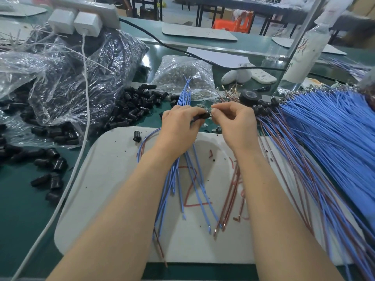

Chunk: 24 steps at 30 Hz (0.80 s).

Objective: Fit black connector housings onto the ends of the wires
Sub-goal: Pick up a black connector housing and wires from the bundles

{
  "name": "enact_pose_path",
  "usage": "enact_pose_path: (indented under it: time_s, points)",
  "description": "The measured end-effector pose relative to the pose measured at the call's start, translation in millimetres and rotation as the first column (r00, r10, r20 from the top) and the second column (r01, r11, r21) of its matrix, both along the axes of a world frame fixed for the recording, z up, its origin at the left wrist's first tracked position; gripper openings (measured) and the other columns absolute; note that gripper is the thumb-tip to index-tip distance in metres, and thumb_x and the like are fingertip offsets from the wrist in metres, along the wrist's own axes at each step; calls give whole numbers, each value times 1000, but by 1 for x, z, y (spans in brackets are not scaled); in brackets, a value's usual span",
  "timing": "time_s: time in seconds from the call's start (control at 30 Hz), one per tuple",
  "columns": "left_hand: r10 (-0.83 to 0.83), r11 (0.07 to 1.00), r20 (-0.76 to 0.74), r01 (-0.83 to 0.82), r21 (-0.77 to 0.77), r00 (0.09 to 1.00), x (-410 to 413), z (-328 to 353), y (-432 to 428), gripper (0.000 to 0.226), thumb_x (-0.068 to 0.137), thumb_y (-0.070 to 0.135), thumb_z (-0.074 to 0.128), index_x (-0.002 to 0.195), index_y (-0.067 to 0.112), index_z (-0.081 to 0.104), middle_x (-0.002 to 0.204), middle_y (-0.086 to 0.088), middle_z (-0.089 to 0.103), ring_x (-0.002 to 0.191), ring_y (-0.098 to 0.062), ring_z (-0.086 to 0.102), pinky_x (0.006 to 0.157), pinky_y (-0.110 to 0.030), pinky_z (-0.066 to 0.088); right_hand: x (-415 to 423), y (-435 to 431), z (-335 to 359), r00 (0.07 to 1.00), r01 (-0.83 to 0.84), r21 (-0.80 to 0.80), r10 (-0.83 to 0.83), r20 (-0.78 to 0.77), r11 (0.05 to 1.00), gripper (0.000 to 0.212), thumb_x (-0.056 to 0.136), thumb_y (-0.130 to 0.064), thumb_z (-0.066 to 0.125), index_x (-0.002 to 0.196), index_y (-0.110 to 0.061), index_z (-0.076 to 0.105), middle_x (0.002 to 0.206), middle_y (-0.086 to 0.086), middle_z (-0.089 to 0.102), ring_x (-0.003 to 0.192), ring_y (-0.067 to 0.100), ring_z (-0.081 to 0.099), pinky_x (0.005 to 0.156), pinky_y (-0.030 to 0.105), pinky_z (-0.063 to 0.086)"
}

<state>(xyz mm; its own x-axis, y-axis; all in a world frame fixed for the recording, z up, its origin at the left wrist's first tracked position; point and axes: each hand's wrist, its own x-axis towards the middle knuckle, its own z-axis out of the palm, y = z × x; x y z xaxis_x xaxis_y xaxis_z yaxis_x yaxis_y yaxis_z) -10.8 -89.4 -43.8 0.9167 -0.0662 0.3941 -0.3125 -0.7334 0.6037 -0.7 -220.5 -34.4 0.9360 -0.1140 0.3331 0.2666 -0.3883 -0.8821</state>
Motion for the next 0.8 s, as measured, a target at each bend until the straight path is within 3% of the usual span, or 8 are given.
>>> enact_pose_path:
  time_s: [0.17,0.27,0.33,0.4,0.5,0.7,0.8]
  points:
    - [121,982,13,-118,-151,993,1,0,6,22,93,15,55,111,21,65,98,10,64,107,-18,50,97,-34,36,2,-3,-1,996,90,85,-90,6,992,3,91,-14,60,91,-16,63,83,0,68,82,19,67,83,37,55]
    - [138,959,47,-122,-255,989,3,0,7,20,92,10,55,107,19,65,90,12,60,92,-15,51,77,-15,36,3,-6,-2,991,133,121,-131,-27,984,6,95,-19,56,89,-16,57,76,-1,65,67,8,63,74,31,53]
    - [128,941,65,-100,-322,990,3,0,8,19,92,6,54,106,15,64,90,10,62,84,-10,53,71,-6,36,4,-7,-4,988,147,72,-143,-56,987,6,94,-20,55,89,-18,55,79,0,66,71,11,63,74,31,53]
    - [117,921,70,-82,-380,991,3,-1,8,18,92,4,53,106,12,62,92,8,63,84,-9,56,77,-8,41,4,-10,-6,986,152,9,-151,-74,988,3,92,-17,57,90,-20,55,82,-1,65,77,14,63,72,24,51]
    - [93,907,62,-59,-416,994,3,-2,8,18,92,2,52,105,12,60,93,7,64,88,-8,60,85,-16,46,3,-13,-8,984,152,-88,-159,-78,984,8,87,-14,59,89,-21,57,72,-12,59,64,1,54,53,4,38]
    - [51,914,60,-23,-404,997,3,-3,7,19,91,0,52,105,11,59,95,3,66,91,-10,62,88,-18,47,1,-7,-9,992,113,-107,-119,-49,988,8,88,-13,58,88,-21,59,68,-12,57,60,-1,51,55,7,37]
    - [36,918,59,-10,-397,998,3,-3,6,19,91,-1,51,105,11,59,95,3,65,91,-10,61,86,-15,45,-2,-1,-6,998,55,-92,-57,-15,994,19,88,-6,53,87,-22,63,69,-11,59,57,0,49,55,11,38]
